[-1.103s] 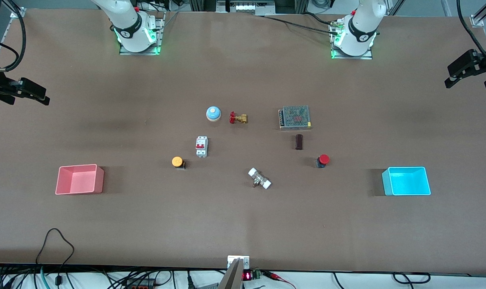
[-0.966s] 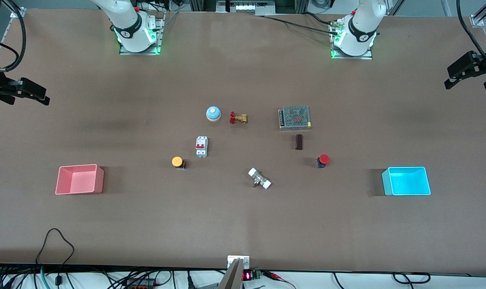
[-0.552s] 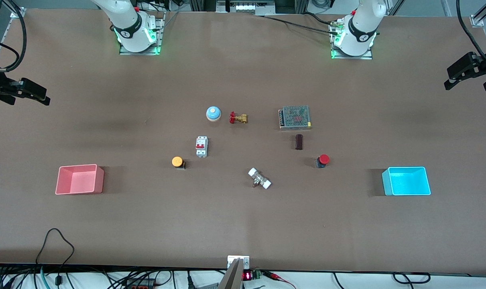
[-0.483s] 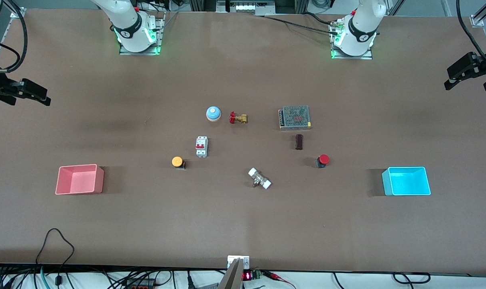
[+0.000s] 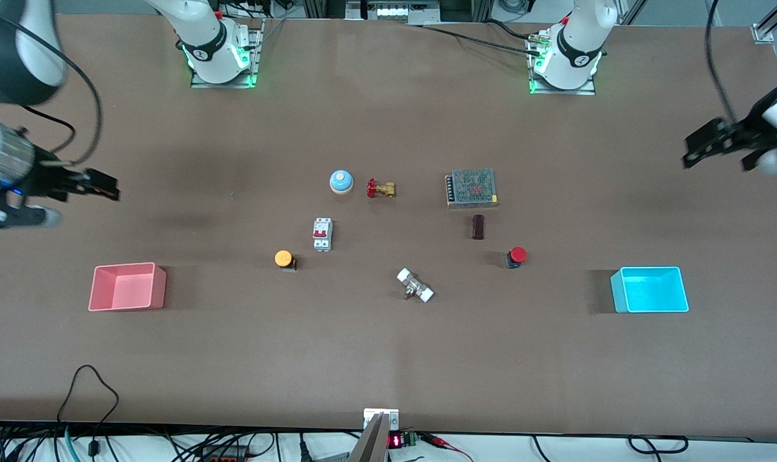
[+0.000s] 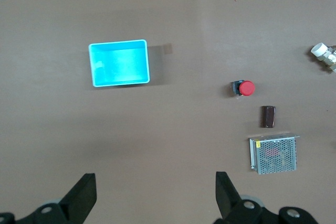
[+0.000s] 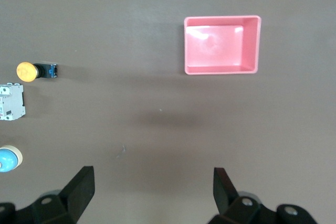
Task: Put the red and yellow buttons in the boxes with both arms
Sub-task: 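Move the right gripper to the yellow button while the left gripper reaches the red button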
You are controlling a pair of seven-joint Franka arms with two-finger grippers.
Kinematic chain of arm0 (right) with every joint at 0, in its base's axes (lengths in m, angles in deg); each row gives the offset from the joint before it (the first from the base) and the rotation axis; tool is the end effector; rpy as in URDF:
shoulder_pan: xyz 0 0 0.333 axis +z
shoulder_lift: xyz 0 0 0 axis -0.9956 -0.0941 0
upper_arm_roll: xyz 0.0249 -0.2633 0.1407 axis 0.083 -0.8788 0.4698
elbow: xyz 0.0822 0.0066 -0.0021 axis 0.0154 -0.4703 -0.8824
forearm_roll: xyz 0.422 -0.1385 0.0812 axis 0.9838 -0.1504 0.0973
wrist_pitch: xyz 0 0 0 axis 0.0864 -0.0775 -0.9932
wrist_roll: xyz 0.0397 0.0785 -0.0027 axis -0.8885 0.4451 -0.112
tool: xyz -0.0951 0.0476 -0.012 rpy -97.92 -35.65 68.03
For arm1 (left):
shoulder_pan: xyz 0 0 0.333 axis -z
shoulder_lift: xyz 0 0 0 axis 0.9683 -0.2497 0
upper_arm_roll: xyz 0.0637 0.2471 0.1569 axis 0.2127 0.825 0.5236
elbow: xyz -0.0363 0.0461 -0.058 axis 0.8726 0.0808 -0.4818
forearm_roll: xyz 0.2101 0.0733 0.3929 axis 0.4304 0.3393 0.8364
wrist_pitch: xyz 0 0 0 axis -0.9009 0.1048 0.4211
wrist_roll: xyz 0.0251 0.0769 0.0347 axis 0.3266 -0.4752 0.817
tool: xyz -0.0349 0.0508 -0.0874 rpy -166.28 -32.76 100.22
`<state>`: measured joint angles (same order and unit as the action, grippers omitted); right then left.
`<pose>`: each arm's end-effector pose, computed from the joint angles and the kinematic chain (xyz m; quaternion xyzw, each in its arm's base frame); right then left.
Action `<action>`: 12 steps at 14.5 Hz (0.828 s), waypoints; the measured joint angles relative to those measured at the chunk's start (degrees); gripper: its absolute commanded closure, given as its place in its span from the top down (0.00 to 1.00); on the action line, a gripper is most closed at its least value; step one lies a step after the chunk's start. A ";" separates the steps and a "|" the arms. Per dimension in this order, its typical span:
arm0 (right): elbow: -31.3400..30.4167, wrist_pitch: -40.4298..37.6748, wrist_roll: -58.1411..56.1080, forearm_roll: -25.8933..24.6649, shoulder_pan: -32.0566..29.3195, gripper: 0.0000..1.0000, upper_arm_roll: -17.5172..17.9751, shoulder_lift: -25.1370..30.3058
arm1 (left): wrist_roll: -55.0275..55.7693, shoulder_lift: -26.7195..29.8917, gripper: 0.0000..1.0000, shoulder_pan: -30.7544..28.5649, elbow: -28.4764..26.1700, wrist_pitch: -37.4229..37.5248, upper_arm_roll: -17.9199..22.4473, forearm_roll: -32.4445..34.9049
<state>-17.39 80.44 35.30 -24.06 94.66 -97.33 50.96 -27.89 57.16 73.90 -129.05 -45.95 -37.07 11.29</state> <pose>0.6668 0.0184 0.4761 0.9985 0.0310 -0.0434 0.0157 0.6260 -0.0106 0.5724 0.9998 -0.0192 0.0008 0.0008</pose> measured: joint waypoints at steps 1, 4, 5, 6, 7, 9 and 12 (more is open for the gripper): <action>-0.05 1.47 0.05 0.39 1.07 1.00 0.05 -1.24 | 1.86 -1.44 1.00 0.08 -1.12 -1.93 -1.35 -0.01; -0.25 6.05 1.02 3.10 4.69 1.00 0.19 -5.67 | 8.07 -5.97 1.00 0.42 -4.30 -8.32 -4.91 -0.02; -0.26 7.63 2.89 3.43 5.93 1.00 0.22 -7.30 | 10.35 -7.40 1.00 0.46 -5.18 -10.21 -5.84 -0.02; -0.26 8.95 5.35 3.54 7.20 1.00 0.24 -8.79 | 12.35 -8.76 1.00 0.48 -6.10 -12.50 -6.70 -0.02; -0.26 10.32 7.74 3.58 8.55 1.00 0.27 -10.11 | 14.35 -10.09 1.00 0.56 -7.23 -15.31 -7.62 -0.02; -0.25 13.42 11.24 3.60 11.18 1.00 0.33 -12.39 | 17.98 -12.73 1.00 1.42 -10.02 -21.52 -8.90 -0.02; -0.17 18.00 15.43 3.61 14.52 1.00 0.40 -16.18 | 21.26 -16.56 1.00 3.78 -13.95 -29.73 -9.16 -0.01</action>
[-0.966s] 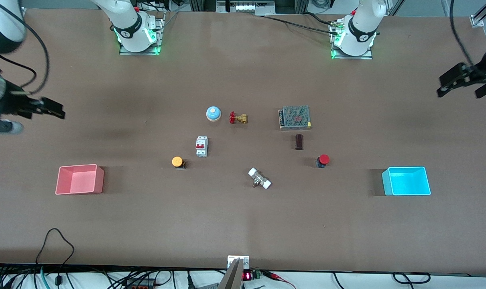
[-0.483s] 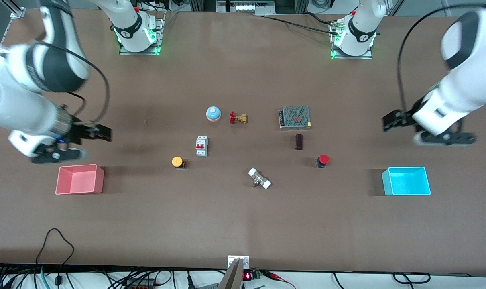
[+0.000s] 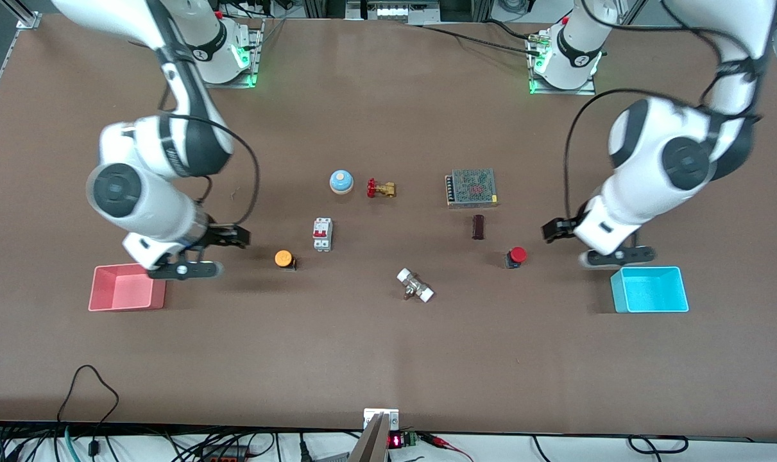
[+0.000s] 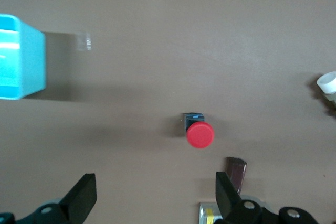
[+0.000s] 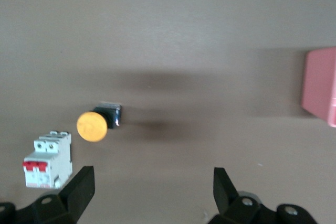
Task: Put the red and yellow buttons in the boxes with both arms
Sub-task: 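Move the right gripper to the yellow button while the left gripper reaches the red button, then close the right gripper on the yellow button while the left gripper grasps the red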
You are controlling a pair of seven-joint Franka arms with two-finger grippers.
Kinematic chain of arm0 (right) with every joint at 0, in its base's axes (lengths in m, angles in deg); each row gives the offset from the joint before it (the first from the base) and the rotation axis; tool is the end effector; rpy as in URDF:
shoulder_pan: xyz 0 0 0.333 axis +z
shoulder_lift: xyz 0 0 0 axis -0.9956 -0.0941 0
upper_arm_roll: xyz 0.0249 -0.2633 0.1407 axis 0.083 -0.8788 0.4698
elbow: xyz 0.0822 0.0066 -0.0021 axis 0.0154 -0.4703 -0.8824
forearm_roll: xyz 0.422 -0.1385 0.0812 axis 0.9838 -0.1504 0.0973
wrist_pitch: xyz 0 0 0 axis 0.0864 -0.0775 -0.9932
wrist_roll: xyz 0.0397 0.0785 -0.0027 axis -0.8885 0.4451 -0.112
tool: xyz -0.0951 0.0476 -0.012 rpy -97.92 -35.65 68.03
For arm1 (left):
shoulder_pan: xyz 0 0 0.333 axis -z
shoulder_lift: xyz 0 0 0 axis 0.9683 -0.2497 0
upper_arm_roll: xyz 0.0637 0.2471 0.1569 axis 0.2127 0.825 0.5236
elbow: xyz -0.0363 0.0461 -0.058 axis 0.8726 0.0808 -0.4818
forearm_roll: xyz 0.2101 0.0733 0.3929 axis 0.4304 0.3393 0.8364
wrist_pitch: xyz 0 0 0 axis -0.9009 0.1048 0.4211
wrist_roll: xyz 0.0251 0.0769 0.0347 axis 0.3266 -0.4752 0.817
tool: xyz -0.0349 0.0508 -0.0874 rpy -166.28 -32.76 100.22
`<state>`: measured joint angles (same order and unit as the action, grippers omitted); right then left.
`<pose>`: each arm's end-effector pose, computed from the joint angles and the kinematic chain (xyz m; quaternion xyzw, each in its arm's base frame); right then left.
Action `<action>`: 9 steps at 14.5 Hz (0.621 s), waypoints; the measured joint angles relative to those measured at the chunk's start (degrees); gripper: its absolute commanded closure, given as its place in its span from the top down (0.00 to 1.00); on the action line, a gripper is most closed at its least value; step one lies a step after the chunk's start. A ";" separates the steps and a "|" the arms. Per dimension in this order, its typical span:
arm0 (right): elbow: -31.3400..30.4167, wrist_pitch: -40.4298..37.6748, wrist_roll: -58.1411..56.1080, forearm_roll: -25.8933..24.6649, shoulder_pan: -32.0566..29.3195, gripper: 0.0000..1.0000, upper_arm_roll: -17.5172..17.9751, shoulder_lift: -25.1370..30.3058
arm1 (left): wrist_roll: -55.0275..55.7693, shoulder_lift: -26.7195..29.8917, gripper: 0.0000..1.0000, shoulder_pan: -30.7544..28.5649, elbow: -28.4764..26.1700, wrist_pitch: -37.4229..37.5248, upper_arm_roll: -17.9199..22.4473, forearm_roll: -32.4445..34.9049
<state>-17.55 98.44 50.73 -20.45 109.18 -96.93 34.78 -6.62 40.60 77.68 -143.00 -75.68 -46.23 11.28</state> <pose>0.6868 0.2107 0.3046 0.9994 0.0187 -0.0243 0.0142 0.6499 -0.1565 0.3030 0.9978 0.0584 -0.0119 0.0294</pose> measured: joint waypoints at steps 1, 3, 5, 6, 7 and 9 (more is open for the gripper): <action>0.42 1.37 0.70 0.01 0.92 1.00 0.02 -1.67 | 0.83 -1.03 1.00 0.56 -1.16 -2.42 -0.03 0.00; 2.31 2.41 1.29 1.35 2.18 1.00 0.04 -5.02 | 2.35 -2.62 1.00 1.56 -3.18 -6.55 -0.04 0.00; 4.68 2.61 1.40 4.37 3.17 1.00 0.05 -8.12 | 4.06 -4.27 1.00 2.87 -4.24 -8.60 -0.05 0.26; 5.45 3.31 1.41 5.07 3.66 1.00 0.05 -9.34 | 5.34 -5.25 1.00 3.49 -4.44 -9.43 -0.06 0.95; 5.82 4.53 1.46 5.34 4.02 1.00 0.05 -10.31 | 6.95 -6.22 1.00 3.94 -4.53 -10.46 -0.05 2.05; 6.15 5.96 1.55 5.38 4.21 1.00 0.04 -11.89 | 9.03 -8.20 0.98 4.60 -4.59 -12.24 -0.05 3.53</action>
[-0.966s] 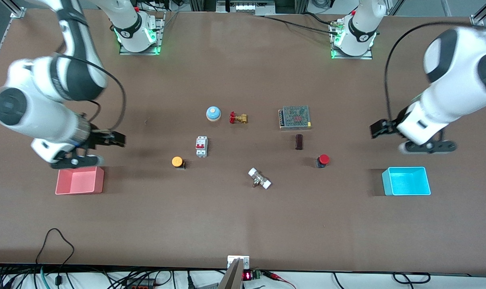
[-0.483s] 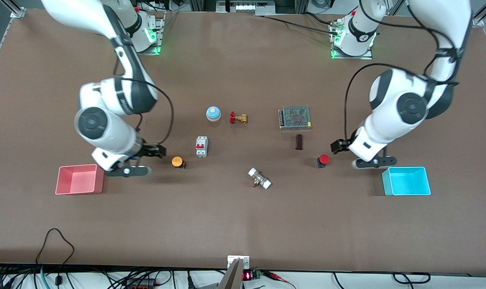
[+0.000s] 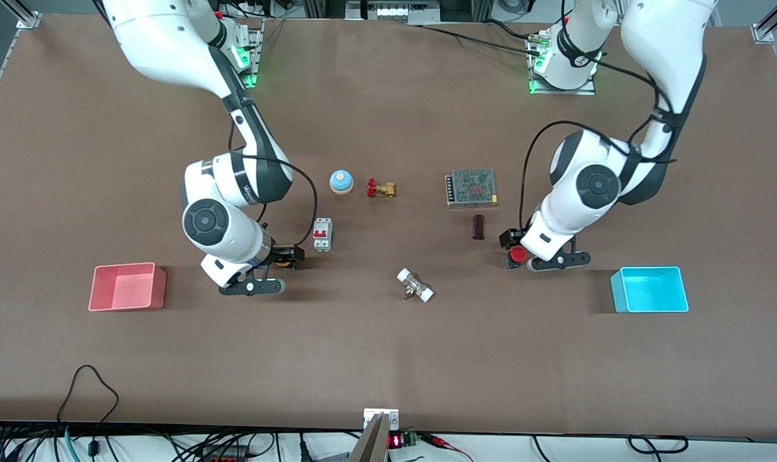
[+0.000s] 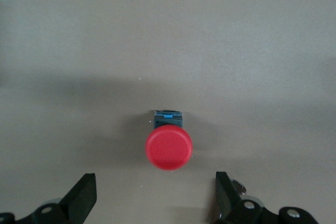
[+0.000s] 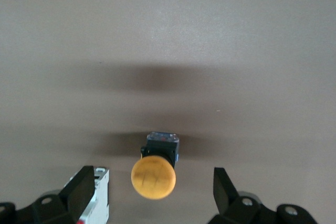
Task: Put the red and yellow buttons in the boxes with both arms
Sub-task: 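Close the right gripper on the yellow button while the left gripper grasps the red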
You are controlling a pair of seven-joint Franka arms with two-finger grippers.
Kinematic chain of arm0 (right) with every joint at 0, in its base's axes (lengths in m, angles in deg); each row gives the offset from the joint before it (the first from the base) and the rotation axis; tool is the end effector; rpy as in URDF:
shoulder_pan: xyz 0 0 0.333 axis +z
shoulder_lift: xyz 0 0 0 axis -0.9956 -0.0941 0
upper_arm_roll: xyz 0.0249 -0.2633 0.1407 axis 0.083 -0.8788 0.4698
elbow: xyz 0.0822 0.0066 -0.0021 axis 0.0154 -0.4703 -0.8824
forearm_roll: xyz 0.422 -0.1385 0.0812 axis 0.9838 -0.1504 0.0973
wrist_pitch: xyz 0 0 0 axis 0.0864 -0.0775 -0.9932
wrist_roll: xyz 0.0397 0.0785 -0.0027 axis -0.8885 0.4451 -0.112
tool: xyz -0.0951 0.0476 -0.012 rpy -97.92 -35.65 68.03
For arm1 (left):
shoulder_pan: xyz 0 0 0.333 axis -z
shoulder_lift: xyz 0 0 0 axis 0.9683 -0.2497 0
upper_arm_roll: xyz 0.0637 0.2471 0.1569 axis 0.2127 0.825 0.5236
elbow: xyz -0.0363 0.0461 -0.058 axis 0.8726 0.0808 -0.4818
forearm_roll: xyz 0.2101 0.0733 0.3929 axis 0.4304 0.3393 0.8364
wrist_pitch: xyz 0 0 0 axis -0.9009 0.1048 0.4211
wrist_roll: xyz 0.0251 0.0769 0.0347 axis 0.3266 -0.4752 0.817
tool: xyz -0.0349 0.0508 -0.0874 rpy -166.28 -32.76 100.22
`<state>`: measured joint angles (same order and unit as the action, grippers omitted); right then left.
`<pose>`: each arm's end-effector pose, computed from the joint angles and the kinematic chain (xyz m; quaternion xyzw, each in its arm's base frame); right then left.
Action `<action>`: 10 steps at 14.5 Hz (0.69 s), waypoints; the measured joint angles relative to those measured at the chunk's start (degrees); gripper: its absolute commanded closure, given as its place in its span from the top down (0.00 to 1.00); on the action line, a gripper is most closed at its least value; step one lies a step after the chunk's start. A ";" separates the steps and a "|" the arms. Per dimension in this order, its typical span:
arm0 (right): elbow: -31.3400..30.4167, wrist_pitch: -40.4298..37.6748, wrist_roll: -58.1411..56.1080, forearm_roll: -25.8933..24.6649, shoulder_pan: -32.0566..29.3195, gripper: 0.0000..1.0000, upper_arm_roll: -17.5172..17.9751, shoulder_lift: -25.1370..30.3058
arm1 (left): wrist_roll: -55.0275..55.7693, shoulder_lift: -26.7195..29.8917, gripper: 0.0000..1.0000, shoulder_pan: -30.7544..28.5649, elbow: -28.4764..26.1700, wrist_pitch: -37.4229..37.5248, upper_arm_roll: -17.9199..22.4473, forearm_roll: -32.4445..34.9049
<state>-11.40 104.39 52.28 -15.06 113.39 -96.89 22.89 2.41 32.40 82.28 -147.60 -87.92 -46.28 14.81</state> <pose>0.6919 0.2768 0.2159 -0.9993 -0.0216 0.0275 0.0092 0.6188 -0.2068 0.1905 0.9965 0.0794 -0.0148 0.0200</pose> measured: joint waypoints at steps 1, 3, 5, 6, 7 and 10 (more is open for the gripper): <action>0.05 0.28 0.01 0.00 -0.01 1.00 -0.04 -0.74 | 0.55 -0.94 0.94 0.24 -0.03 -0.82 0.00 0.27; 0.10 0.98 0.01 0.00 -0.02 1.00 -0.15 -1.84 | 1.00 -2.23 0.79 0.36 -0.03 -2.10 0.01 0.38; 0.13 1.09 0.01 0.00 0.06 1.00 -0.15 -2.25 | 1.06 -2.55 0.63 0.36 -0.02 -2.54 0.06 0.39; 0.13 1.05 0.01 0.00 0.16 1.00 -0.15 -2.28 | 1.06 -2.55 0.60 0.36 0.03 -2.62 0.07 0.39; 0.13 1.02 0.01 0.00 0.28 1.00 -0.15 -2.29 | 1.08 -2.54 0.59 0.36 0.08 -2.69 0.08 0.39; 0.04 0.80 0.01 0.00 0.62 1.00 -0.15 -2.62 | 1.13 -2.55 0.54 0.36 0.25 -2.82 0.13 0.39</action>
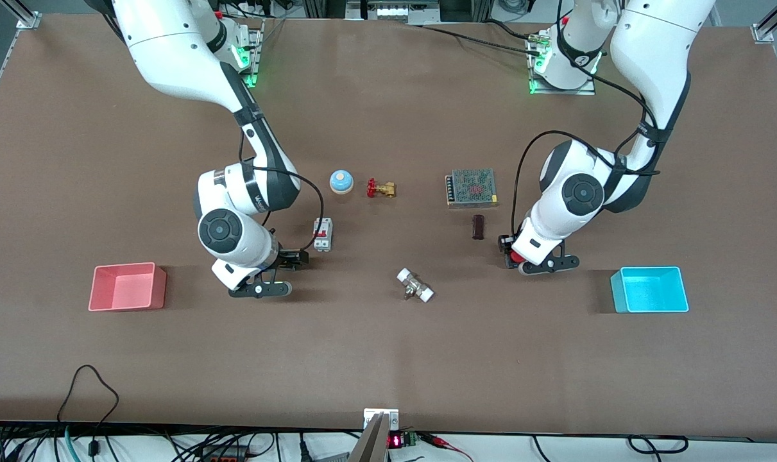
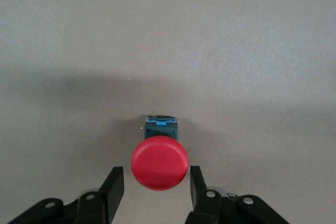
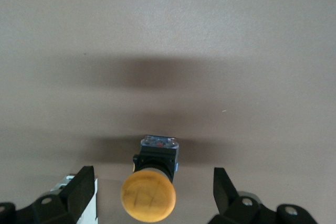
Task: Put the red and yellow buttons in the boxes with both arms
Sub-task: 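Close the right gripper on the yellow button while the left gripper grasps the red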
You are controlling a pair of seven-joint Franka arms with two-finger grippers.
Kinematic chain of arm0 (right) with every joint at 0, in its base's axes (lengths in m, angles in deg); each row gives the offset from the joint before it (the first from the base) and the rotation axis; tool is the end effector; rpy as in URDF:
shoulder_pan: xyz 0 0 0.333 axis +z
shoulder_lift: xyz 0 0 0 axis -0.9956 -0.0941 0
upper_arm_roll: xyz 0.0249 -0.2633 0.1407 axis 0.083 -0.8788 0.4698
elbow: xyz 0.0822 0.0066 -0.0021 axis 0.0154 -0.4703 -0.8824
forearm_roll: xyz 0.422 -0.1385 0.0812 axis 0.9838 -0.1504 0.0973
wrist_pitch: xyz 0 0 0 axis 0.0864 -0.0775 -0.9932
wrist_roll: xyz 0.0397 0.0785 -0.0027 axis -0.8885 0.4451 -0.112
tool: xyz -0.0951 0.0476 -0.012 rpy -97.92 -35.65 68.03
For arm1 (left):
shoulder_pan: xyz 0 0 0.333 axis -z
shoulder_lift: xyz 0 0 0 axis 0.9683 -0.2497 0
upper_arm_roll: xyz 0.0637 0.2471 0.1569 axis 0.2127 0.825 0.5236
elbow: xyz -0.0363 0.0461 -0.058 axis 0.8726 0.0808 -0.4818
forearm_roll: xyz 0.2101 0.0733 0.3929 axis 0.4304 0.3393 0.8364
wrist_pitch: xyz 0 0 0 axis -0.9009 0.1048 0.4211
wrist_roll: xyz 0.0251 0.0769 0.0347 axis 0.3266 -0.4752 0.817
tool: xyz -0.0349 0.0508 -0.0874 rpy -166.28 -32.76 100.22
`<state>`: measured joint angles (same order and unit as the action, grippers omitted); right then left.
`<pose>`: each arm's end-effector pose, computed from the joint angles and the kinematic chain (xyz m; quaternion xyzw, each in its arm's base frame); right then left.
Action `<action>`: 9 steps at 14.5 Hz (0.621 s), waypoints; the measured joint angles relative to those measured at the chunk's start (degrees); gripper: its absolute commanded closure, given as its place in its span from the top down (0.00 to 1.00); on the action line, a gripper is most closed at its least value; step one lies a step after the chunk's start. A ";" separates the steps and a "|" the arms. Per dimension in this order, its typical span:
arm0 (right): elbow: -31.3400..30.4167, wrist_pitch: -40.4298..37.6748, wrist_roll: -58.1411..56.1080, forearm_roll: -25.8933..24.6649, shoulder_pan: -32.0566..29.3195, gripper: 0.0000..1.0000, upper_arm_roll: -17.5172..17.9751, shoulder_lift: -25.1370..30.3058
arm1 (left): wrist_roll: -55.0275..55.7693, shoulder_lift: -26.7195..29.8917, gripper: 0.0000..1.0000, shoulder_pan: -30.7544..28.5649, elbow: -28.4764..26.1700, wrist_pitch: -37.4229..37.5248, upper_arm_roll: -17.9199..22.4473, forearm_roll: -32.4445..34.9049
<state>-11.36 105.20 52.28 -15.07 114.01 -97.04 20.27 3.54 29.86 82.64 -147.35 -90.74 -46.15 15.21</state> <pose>0.6860 0.2803 0.1838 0.9989 0.0256 -0.0402 0.0003 0.6179 -0.2104 0.1683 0.9960 0.0858 -0.0113 0.0240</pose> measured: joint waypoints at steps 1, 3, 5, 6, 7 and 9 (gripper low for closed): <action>-0.02 0.00 0.00 0.00 0.13 1.00 0.00 -0.23 | 0.02 0.00 0.52 0.00 0.19 -0.07 0.01 0.00; -0.07 -0.12 0.00 0.00 0.20 1.00 0.00 -0.72 | 0.10 0.00 0.51 0.00 0.56 -0.08 0.07 0.00; -0.27 -0.51 -0.01 0.00 0.18 0.94 -0.09 -0.91 | 0.16 0.00 0.46 0.00 0.72 -0.08 0.10 0.00; -0.28 -0.61 -0.01 0.00 0.15 0.75 -0.15 -0.90 | 0.25 0.00 0.43 0.00 0.75 -0.18 0.11 0.00; -0.28 -0.64 -0.04 0.00 0.12 0.60 -0.20 -0.90 | 0.49 0.00 0.40 0.00 0.77 -0.39 0.11 0.00; -0.29 -0.67 -0.04 0.00 0.10 0.46 -0.27 -0.90 | 0.78 0.00 0.34 0.00 0.78 -0.61 0.11 0.00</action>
<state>-11.64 104.53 52.25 -15.07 114.11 -97.32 19.37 4.31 29.86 82.64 -146.57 -91.35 -46.03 15.21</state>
